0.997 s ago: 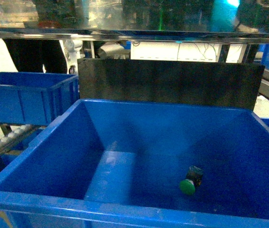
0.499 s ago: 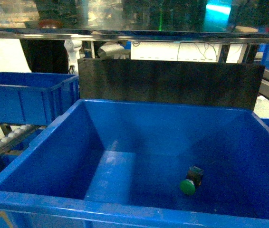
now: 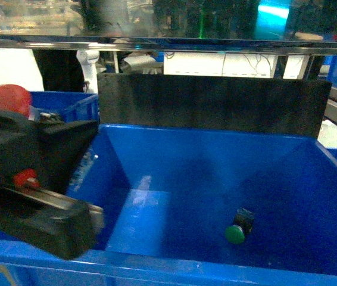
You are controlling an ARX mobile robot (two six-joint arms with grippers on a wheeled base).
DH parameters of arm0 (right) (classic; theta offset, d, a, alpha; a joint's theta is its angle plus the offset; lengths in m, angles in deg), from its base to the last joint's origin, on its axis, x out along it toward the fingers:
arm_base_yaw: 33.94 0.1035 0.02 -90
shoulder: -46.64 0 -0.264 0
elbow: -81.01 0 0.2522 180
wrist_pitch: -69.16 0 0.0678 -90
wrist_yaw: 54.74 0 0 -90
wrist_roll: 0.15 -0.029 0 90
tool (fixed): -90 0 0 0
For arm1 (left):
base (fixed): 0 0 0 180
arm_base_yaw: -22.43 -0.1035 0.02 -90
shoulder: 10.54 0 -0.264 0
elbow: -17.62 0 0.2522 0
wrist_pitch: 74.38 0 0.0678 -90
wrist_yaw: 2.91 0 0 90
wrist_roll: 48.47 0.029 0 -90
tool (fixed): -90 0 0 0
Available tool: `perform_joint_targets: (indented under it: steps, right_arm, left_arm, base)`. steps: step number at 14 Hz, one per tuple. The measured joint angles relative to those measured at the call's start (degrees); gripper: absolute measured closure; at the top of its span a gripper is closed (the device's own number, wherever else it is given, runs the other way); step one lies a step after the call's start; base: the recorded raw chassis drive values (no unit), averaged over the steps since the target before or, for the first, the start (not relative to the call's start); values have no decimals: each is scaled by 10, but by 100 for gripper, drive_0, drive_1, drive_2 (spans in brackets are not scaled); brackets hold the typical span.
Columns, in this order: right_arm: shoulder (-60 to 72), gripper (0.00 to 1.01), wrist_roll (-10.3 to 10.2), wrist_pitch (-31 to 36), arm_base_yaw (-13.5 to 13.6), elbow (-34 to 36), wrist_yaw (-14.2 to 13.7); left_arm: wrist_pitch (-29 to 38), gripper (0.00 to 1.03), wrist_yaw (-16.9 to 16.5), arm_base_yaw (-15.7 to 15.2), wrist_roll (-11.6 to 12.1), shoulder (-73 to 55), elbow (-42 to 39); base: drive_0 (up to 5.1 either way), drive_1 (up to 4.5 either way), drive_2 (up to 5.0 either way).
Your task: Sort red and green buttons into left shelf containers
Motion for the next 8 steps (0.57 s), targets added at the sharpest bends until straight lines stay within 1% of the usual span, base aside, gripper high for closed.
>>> perform_joint_targets:
  steps: [4, 6, 8]
  right_arm:
    - [0, 3, 0, 0, 0, 0, 0]
    - [0, 3, 0, 0, 0, 0, 0]
    - [0, 3, 0, 0, 0, 0, 0]
  left_arm:
    - [15, 76, 32, 31, 0, -58, 15]
    - [42, 76, 65, 63, -2, -117, 39]
    - [60, 76, 92, 80, -9, -172, 57]
  base:
    - [0, 0, 0]
    - [0, 0, 0]
    - [0, 0, 0]
